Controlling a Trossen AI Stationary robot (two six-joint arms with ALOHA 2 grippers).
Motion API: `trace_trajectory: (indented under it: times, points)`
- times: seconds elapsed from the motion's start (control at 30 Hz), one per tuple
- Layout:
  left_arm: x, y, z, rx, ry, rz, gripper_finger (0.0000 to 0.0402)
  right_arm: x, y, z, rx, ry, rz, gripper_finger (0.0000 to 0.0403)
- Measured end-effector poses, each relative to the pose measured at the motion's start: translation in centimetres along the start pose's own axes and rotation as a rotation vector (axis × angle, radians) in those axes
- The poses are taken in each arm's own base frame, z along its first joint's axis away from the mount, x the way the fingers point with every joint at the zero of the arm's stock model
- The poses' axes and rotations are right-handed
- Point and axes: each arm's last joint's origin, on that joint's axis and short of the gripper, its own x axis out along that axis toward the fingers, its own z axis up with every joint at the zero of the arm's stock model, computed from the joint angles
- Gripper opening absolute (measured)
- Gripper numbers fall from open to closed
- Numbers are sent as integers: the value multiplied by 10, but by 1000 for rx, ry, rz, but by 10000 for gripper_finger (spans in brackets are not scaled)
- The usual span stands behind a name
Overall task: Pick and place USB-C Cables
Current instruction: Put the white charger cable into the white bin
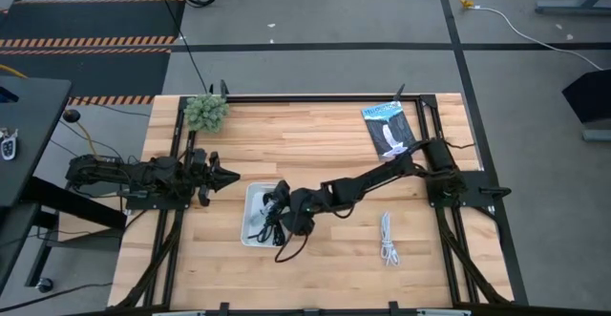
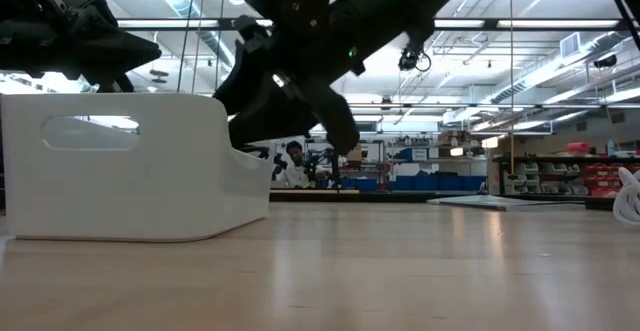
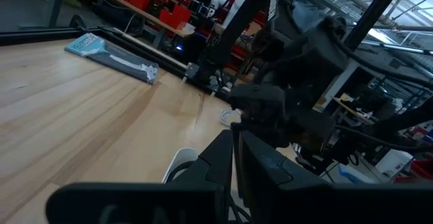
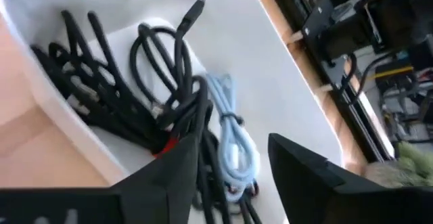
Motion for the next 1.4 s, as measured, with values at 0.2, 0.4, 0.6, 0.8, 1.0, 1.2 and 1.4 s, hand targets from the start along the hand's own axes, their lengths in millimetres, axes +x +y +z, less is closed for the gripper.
trace_trajectory:
  times: [0.2, 0.4, 0.6, 0.8, 1.0, 1.2, 1.4]
  points:
    - [0, 0, 0, 0, 0, 0, 36, -26, -8, 14, 37, 76, -63, 196]
    - [0, 0, 0, 0, 0, 0, 36, -73, -6, 26, 202, 282, -94, 194]
    - [0, 0, 0, 0, 1, 0, 36, -125, -1, 20, 653, 433, 24, 195]
    - [0, 0, 0, 0, 1, 1, 36, -174, 28, 9, 943, 663, 190, 194]
    - [0, 0, 0, 0, 0, 1, 36, -217, 67, 1, 885, 827, 276, 197]
    - [0, 0, 0, 0, 1, 0, 36, -247, 98, 1, 630, 908, 491, 197]
    - [0, 0, 0, 0, 1, 1, 36, -243, 134, 15, 231, 812, 611, 197]
